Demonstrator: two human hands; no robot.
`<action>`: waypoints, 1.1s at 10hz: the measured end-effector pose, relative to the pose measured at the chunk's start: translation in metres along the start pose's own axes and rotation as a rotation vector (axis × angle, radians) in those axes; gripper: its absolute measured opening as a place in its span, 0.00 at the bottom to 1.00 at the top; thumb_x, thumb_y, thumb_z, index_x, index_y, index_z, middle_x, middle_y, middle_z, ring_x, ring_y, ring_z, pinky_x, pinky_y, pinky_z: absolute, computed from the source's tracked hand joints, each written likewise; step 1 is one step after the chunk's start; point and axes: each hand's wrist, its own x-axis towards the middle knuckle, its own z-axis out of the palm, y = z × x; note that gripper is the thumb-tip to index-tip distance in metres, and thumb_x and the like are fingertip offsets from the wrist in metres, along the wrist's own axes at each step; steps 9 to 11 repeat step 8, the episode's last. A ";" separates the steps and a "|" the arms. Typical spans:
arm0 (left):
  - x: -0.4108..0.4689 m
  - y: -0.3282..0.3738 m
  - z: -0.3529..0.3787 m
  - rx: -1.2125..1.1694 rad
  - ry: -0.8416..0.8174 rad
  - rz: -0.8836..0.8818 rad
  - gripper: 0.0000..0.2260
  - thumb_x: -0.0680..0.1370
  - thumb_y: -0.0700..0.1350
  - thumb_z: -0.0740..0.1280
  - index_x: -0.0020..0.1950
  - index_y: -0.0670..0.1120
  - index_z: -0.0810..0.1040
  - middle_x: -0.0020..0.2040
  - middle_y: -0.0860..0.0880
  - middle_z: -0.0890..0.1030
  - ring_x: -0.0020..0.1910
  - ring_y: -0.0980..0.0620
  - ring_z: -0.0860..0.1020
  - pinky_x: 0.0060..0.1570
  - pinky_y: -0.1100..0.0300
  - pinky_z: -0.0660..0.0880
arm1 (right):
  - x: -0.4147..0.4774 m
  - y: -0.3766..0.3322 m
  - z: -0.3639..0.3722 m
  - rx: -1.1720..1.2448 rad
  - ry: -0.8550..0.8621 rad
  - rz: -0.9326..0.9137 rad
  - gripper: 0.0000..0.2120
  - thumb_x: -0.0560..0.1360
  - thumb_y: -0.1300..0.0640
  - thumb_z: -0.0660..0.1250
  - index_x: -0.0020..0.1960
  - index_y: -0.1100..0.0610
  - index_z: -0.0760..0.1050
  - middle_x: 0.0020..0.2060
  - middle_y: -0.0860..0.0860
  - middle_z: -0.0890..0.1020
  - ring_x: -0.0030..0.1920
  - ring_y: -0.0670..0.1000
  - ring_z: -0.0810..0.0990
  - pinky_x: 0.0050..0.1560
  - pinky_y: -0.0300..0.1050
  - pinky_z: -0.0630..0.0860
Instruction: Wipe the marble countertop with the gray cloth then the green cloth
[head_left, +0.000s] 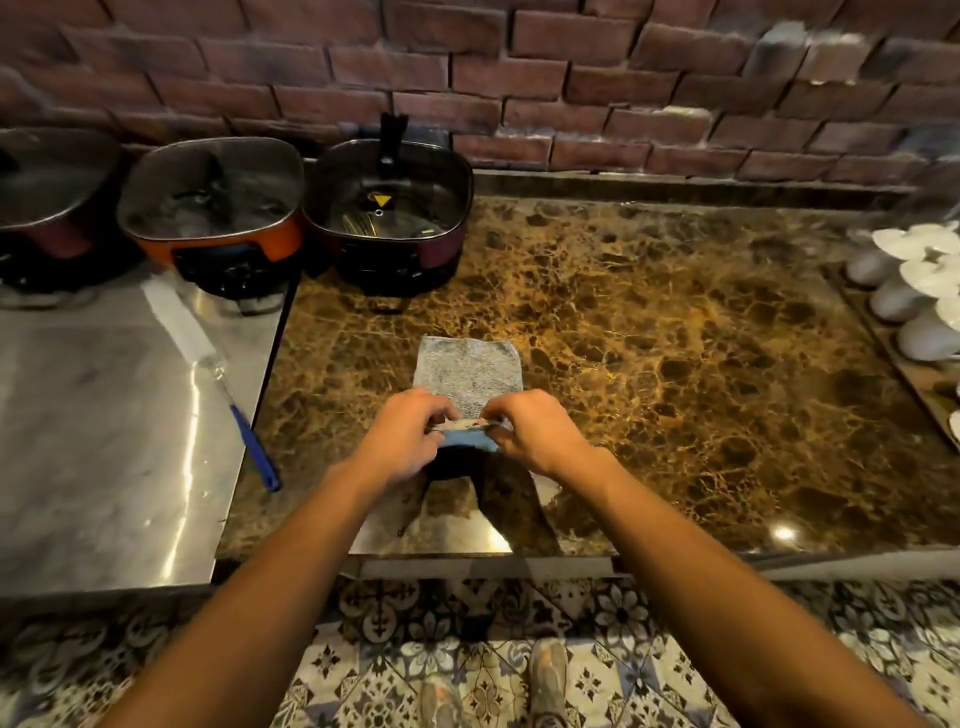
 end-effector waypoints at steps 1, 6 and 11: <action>-0.008 -0.013 0.021 0.049 0.004 -0.010 0.10 0.74 0.36 0.72 0.54 0.46 0.84 0.50 0.47 0.78 0.52 0.46 0.78 0.53 0.56 0.72 | -0.003 0.006 0.027 -0.018 0.009 0.015 0.13 0.77 0.57 0.69 0.60 0.51 0.83 0.54 0.54 0.86 0.55 0.59 0.82 0.55 0.57 0.80; -0.083 -0.021 0.086 0.384 -0.315 -0.100 0.14 0.77 0.40 0.64 0.61 0.49 0.79 0.59 0.47 0.77 0.61 0.43 0.76 0.55 0.51 0.73 | -0.082 -0.002 0.124 -0.036 -0.195 0.022 0.17 0.75 0.57 0.68 0.63 0.58 0.80 0.63 0.57 0.80 0.62 0.63 0.78 0.65 0.54 0.74; -0.087 0.021 0.083 0.470 -0.154 -0.094 0.12 0.80 0.45 0.62 0.62 0.49 0.78 0.59 0.48 0.78 0.61 0.45 0.76 0.57 0.51 0.70 | -0.104 0.006 0.100 -0.057 -0.113 0.061 0.24 0.79 0.52 0.64 0.75 0.52 0.70 0.75 0.56 0.69 0.74 0.61 0.67 0.75 0.57 0.60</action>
